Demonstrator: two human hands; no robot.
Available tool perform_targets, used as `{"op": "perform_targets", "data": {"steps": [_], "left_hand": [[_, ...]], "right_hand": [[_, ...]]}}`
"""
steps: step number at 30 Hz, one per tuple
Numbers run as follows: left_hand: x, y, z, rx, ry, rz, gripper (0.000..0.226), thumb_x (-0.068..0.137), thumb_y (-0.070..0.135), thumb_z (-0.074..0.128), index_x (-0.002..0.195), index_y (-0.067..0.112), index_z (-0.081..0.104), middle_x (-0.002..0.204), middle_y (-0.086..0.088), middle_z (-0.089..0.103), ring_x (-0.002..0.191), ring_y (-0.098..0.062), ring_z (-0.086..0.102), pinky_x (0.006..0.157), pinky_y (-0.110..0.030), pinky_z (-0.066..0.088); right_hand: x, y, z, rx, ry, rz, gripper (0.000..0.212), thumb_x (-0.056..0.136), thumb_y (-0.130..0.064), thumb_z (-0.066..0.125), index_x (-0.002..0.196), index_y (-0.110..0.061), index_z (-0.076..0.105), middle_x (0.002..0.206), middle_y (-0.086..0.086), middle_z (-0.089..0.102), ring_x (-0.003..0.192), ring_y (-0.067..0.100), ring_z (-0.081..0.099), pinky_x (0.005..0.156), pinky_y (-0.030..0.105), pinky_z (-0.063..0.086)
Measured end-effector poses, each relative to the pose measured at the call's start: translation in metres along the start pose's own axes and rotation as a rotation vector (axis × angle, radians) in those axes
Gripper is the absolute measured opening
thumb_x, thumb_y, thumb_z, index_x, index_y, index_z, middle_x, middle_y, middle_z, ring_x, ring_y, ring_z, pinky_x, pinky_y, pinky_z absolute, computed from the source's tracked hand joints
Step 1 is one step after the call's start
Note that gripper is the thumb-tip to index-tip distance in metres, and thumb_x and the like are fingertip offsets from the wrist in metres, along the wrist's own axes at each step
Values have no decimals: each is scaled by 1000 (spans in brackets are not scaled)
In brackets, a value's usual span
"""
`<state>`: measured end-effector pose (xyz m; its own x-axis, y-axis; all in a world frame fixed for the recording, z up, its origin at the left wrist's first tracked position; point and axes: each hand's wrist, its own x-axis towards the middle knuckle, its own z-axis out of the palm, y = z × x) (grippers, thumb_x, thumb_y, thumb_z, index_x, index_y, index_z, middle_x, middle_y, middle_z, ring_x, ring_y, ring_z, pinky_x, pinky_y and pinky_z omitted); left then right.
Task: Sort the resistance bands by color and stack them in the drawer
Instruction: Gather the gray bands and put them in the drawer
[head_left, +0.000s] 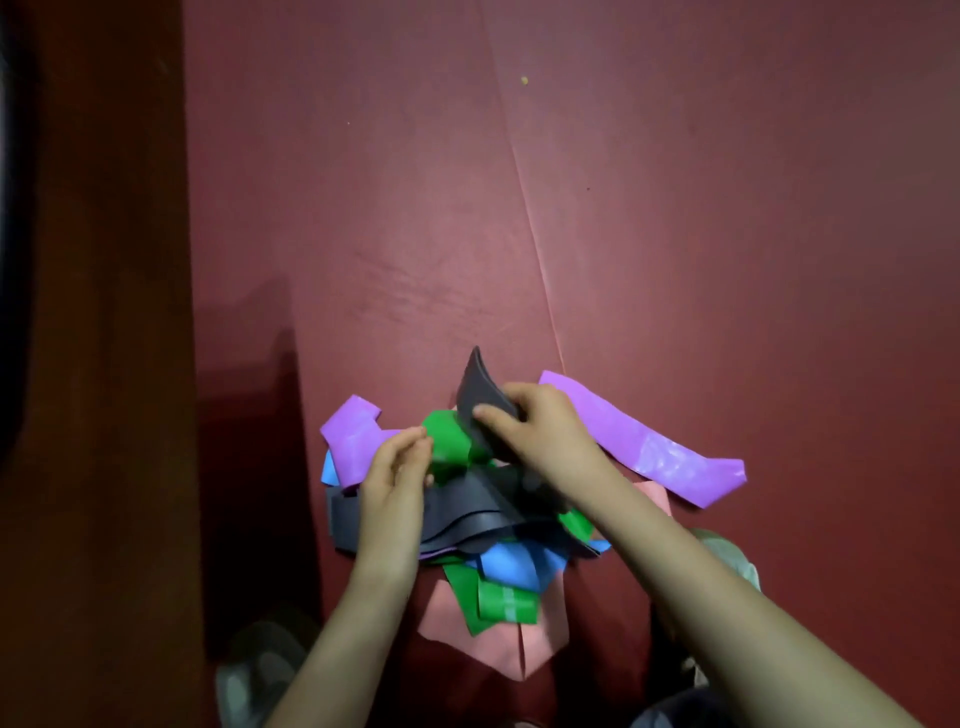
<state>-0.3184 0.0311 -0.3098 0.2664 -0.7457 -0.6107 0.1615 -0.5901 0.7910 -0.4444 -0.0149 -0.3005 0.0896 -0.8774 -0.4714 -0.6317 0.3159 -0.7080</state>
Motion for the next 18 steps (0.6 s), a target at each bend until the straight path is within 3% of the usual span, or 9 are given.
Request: {"op": "perform_targets", "data": {"steps": [2,4,6,8,11,14,16,18], "left_hand": [[-6,11,6,-147,-137,-61,20,93,18,40,106,17,55,97,4,62,94,-11,57,79,-15,47],[-18,26,10,-245,-276,-109,57,83,49,49,125,10,48,108,9,64,102,-5,59,89,-14,47],[-29,35,11,-340,-352,-129,96,54,71,63,126,8,49,118,1,63,113,-13,58,97,-25,45],[-40,43,9,-445,-352,-139,91,48,72,63,116,12,58,109,-7,69,110,-20,61,90,-29,52],[-50,46,9,-453,-339,-113,70,41,65,76,86,12,72,85,-4,75,80,-15,71,68,-24,58],[-58,48,14,-326,-258,-40,15,74,26,66,77,11,66,66,-1,73,61,-11,69,57,-20,56],[-59,51,14,-275,-217,-3,14,76,24,60,77,10,64,63,0,73,58,-10,68,55,-19,55],[-59,55,11,-278,-202,15,28,75,30,51,82,6,64,65,-2,73,60,-12,69,57,-21,56]], "right_hand": [[-11,-16,-15,288,-9,-69,33,86,-20,59,55,-23,48,53,-14,45,52,-2,38,51,19,33],[-25,-31,-26,476,-30,-126,22,82,-24,59,61,-23,54,55,-16,48,54,-4,40,52,14,34],[-40,-39,-32,577,-77,-152,15,81,-23,58,66,-24,59,58,-16,54,58,-4,45,54,13,38],[-54,-38,-32,588,-125,-160,13,78,-21,58,66,-24,59,55,-18,56,56,-7,46,54,9,37],[-71,-30,-17,590,-188,-135,9,74,-24,56,65,-26,58,51,-21,56,54,-9,45,54,8,37],[-78,-18,-6,681,-208,-74,9,71,-23,56,72,-17,62,62,-15,58,62,-2,50,59,13,40],[-79,-11,-2,666,-257,-64,4,70,-23,58,72,-21,61,64,-15,58,63,-3,50,60,14,41],[-78,5,6,605,-345,-41,9,70,-26,63,77,-21,62,72,-14,62,71,-1,53,69,19,44]]}}
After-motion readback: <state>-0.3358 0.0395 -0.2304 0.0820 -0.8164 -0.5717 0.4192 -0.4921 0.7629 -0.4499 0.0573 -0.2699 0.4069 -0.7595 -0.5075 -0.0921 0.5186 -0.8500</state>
